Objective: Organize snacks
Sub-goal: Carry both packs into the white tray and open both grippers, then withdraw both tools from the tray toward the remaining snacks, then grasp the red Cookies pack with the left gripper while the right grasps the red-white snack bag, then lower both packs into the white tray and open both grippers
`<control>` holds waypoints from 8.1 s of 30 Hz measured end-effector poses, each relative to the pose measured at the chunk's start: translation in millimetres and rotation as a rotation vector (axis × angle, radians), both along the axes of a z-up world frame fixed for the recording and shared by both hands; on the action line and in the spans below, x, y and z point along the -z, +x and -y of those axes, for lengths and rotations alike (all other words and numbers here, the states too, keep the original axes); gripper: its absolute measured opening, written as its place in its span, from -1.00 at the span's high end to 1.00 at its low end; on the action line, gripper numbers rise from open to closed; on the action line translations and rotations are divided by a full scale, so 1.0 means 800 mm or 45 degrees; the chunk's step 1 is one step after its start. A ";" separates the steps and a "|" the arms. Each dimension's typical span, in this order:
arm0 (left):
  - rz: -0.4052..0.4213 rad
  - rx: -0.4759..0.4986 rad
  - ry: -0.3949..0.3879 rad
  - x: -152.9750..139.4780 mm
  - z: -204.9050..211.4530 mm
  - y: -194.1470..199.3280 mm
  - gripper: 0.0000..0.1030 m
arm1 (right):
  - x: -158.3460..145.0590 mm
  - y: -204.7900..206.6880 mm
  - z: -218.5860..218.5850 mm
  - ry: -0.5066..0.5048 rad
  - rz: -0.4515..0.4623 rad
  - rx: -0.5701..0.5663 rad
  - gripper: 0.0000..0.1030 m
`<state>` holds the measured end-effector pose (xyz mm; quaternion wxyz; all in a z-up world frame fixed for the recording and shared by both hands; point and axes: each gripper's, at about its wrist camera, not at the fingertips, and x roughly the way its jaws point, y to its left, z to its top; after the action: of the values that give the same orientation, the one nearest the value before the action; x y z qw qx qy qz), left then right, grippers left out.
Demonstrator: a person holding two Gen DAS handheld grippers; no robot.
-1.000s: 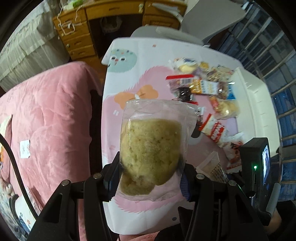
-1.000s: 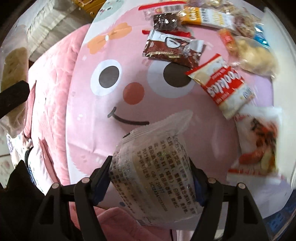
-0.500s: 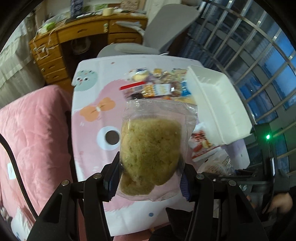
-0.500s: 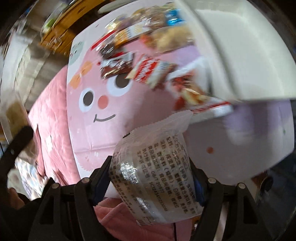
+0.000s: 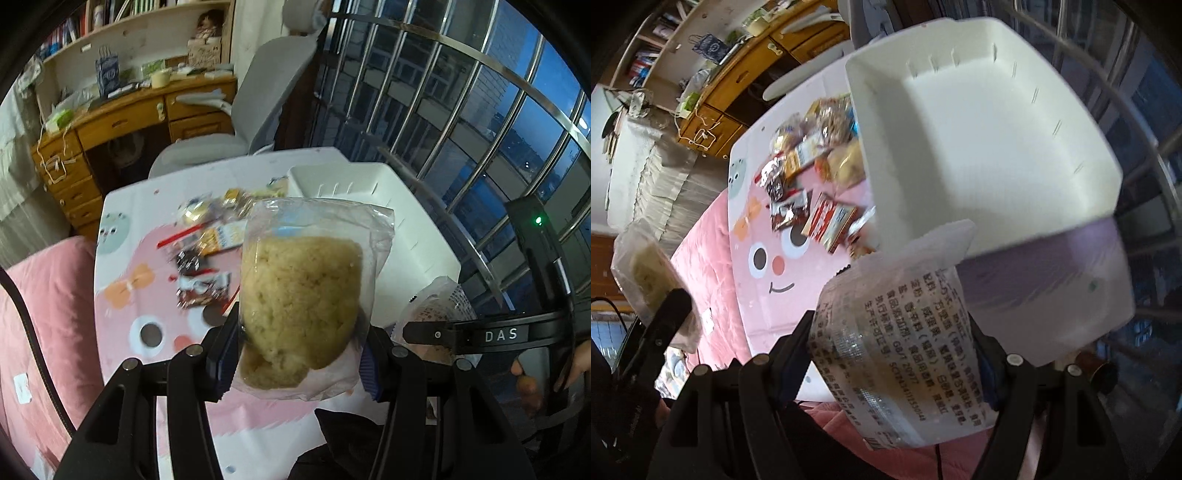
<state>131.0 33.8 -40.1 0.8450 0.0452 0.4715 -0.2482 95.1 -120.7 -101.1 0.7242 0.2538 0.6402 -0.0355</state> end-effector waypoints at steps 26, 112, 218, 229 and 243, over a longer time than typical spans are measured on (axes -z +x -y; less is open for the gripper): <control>0.095 -0.143 -0.044 0.004 0.170 0.026 -0.52 | -0.045 0.061 0.171 -0.087 0.234 -0.199 -0.57; -0.568 0.386 0.292 0.175 -0.027 0.119 -0.63 | 0.134 -0.028 -0.077 0.093 0.207 0.461 -0.66; -0.263 0.106 0.127 0.036 0.100 0.002 -0.03 | -0.046 -0.071 0.029 -0.265 0.662 0.008 -0.11; -0.263 0.031 0.082 0.044 0.187 0.017 -0.04 | -0.047 -0.041 0.119 -0.306 0.675 -0.114 -0.11; -0.261 -0.026 0.106 0.047 0.227 0.043 -0.42 | -0.028 -0.002 0.168 -0.278 0.607 -0.182 -0.22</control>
<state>165.4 -147.5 -77.7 0.7922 0.0497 0.5658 -0.2232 93.7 -255.4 -78.4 0.8783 0.1297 0.4602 0.0075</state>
